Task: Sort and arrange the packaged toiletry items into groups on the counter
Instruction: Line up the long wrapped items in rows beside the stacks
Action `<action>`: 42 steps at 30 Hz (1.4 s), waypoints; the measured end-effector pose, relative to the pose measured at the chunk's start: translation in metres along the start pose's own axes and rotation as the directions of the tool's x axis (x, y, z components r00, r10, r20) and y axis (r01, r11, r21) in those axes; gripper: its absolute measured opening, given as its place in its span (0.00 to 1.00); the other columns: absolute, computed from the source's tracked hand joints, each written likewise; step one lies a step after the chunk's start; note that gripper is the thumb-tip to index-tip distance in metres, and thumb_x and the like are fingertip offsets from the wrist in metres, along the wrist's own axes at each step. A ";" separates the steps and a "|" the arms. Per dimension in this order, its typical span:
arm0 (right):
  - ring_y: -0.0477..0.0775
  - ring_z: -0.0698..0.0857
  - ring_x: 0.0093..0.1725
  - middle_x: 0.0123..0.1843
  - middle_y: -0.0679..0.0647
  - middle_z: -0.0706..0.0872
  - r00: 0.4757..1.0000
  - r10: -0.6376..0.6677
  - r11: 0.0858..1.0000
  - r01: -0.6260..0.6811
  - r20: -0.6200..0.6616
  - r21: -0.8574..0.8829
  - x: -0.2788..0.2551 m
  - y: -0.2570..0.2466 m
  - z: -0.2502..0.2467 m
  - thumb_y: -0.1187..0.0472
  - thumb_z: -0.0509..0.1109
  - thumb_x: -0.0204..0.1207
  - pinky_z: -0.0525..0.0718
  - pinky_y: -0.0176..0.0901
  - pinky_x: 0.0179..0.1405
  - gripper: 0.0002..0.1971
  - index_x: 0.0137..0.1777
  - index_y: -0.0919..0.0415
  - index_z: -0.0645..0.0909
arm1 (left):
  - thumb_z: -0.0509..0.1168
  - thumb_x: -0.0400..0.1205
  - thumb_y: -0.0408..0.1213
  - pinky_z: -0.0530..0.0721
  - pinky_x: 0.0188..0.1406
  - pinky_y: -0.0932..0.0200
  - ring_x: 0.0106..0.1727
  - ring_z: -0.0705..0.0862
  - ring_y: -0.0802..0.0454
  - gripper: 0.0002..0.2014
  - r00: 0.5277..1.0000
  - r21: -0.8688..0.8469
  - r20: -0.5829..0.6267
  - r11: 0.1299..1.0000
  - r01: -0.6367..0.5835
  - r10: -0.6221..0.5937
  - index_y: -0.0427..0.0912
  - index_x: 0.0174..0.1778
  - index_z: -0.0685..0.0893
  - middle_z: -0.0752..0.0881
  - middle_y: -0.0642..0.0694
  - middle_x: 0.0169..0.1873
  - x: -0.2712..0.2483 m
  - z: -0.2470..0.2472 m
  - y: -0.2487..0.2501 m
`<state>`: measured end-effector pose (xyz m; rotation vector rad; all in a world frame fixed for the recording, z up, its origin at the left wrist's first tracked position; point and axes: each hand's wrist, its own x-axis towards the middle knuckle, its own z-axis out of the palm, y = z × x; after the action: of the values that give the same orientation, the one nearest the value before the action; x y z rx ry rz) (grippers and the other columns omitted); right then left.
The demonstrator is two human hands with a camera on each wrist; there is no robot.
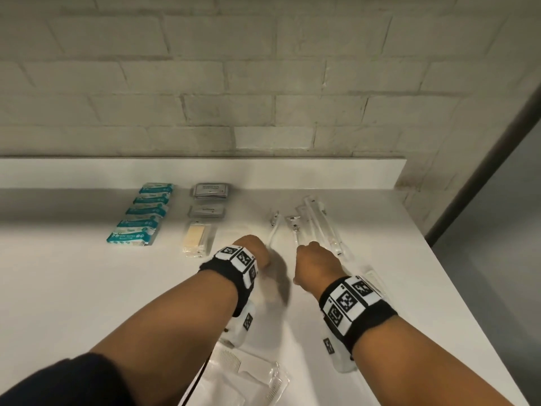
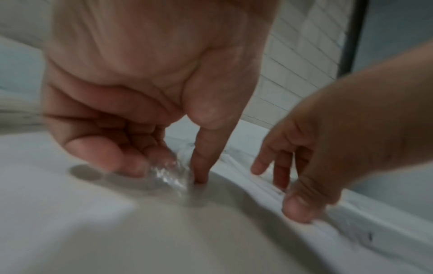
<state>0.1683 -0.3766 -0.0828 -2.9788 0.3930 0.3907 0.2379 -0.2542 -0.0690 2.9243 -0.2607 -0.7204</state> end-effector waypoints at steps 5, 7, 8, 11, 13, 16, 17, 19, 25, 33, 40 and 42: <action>0.61 0.83 0.62 0.64 0.59 0.77 0.998 0.059 0.990 -0.057 -0.012 0.128 0.003 0.002 0.001 0.62 0.73 0.73 0.81 0.47 0.52 0.22 0.67 0.60 0.74 | 0.70 0.76 0.41 0.80 0.48 0.55 0.57 0.84 0.43 0.21 0.970 -0.026 -0.189 0.987 -0.157 0.150 0.37 0.62 0.77 0.83 0.43 0.54 -0.009 -0.003 -0.002; 0.61 0.83 0.61 0.62 0.58 0.80 0.994 0.109 0.960 -0.106 0.004 0.257 0.004 0.004 0.001 0.63 0.73 0.72 0.82 0.48 0.54 0.24 0.67 0.60 0.71 | 0.69 0.76 0.47 0.82 0.51 0.53 0.56 0.83 0.44 0.20 0.950 0.004 -0.135 0.959 -0.284 0.282 0.39 0.59 0.80 0.83 0.42 0.56 -0.015 0.002 0.000; 0.61 0.84 0.61 0.61 0.59 0.82 0.991 0.132 0.943 -0.129 0.011 0.308 0.004 0.006 0.000 0.64 0.71 0.73 0.82 0.49 0.54 0.23 0.67 0.61 0.70 | 0.67 0.77 0.48 0.82 0.54 0.50 0.57 0.82 0.42 0.19 0.934 -0.008 -0.168 0.947 -0.322 0.317 0.40 0.59 0.80 0.82 0.41 0.58 -0.017 0.005 0.000; 0.62 0.84 0.61 0.60 0.60 0.84 0.983 0.183 0.910 -0.160 -0.025 0.382 0.006 0.012 -0.009 0.67 0.62 0.75 0.81 0.48 0.54 0.18 0.65 0.63 0.72 | 0.65 0.79 0.49 0.79 0.62 0.46 0.65 0.76 0.38 0.23 0.892 -0.032 -0.405 0.971 -0.235 0.202 0.42 0.68 0.76 0.75 0.41 0.65 -0.020 0.005 -0.004; 0.63 0.85 0.58 0.58 0.60 0.85 0.970 0.209 0.911 -0.148 -0.122 0.385 0.006 0.015 -0.015 0.67 0.61 0.75 0.80 0.46 0.48 0.17 0.65 0.62 0.73 | 0.63 0.81 0.45 0.78 0.64 0.45 0.67 0.75 0.38 0.22 0.954 0.042 -0.261 0.989 -0.139 0.146 0.44 0.70 0.75 0.73 0.41 0.68 -0.019 0.004 -0.008; 0.63 0.85 0.55 0.57 0.60 0.84 0.970 0.117 0.965 -0.059 -0.214 0.257 0.005 0.008 -0.015 0.69 0.60 0.76 0.80 0.46 0.47 0.16 0.64 0.61 0.74 | 0.57 0.83 0.42 0.78 0.64 0.44 0.65 0.76 0.37 0.19 0.972 0.198 -0.013 0.953 -0.228 0.235 0.43 0.69 0.78 0.73 0.40 0.65 -0.022 0.007 -0.014; 0.63 0.85 0.55 0.58 0.60 0.83 0.972 0.075 0.980 -0.031 -0.223 0.196 0.005 0.005 -0.012 0.68 0.60 0.76 0.81 0.47 0.48 0.16 0.63 0.62 0.74 | 0.56 0.84 0.42 0.78 0.63 0.44 0.64 0.76 0.36 0.19 0.961 0.213 0.005 0.939 -0.272 0.277 0.43 0.69 0.78 0.73 0.39 0.64 -0.023 0.009 -0.015; 0.62 0.84 0.56 0.59 0.60 0.80 0.959 0.085 0.988 -0.045 -0.269 0.150 0.005 0.004 -0.005 0.63 0.63 0.76 0.82 0.49 0.49 0.17 0.65 0.60 0.73 | 0.54 0.84 0.43 0.77 0.63 0.43 0.64 0.75 0.35 0.18 0.942 0.202 0.027 0.921 -0.334 0.335 0.45 0.68 0.78 0.73 0.38 0.63 -0.027 0.012 -0.016; 0.60 0.85 0.59 0.61 0.57 0.82 0.956 0.293 0.938 -0.285 -0.015 0.196 0.006 0.015 -0.006 0.54 0.70 0.71 0.80 0.46 0.49 0.19 0.62 0.58 0.78 | 0.56 0.82 0.34 0.69 0.73 0.42 0.78 0.62 0.36 0.29 0.908 0.391 0.092 0.824 -0.410 0.408 0.48 0.82 0.62 0.50 0.46 0.84 -0.033 0.015 -0.021; 0.65 0.85 0.55 0.60 0.61 0.79 0.963 0.198 0.957 -0.150 -0.181 0.249 -0.004 0.018 -0.019 0.66 0.60 0.77 0.82 0.51 0.48 0.19 0.69 0.59 0.69 | 0.62 0.81 0.33 0.74 0.70 0.45 0.74 0.73 0.41 0.29 0.863 0.417 0.136 0.762 -0.495 0.487 0.42 0.79 0.65 0.64 0.50 0.80 -0.027 0.011 -0.024; 0.59 0.77 0.70 0.73 0.55 0.72 0.993 -0.117 0.991 0.117 -0.002 0.064 -0.013 0.000 -0.012 0.46 0.63 0.80 0.78 0.51 0.65 0.24 0.74 0.55 0.74 | 0.63 0.80 0.29 0.72 0.73 0.47 0.76 0.71 0.42 0.27 0.841 0.329 0.127 0.777 -0.536 0.526 0.37 0.77 0.68 0.66 0.42 0.78 -0.022 0.012 -0.026; 0.60 0.74 0.74 0.79 0.55 0.69 0.988 -0.144 0.990 0.143 0.062 0.023 -0.010 0.000 -0.012 0.54 0.61 0.83 0.75 0.51 0.70 0.22 0.75 0.58 0.73 | 0.62 0.82 0.30 0.71 0.74 0.48 0.76 0.71 0.42 0.26 0.852 0.308 0.103 0.798 -0.518 0.513 0.34 0.77 0.67 0.65 0.40 0.78 -0.015 0.011 -0.028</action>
<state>0.1616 -0.3754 -0.0686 -2.9444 0.1737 0.4615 0.2234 -0.2243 -0.0758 2.8994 -1.2355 -0.6510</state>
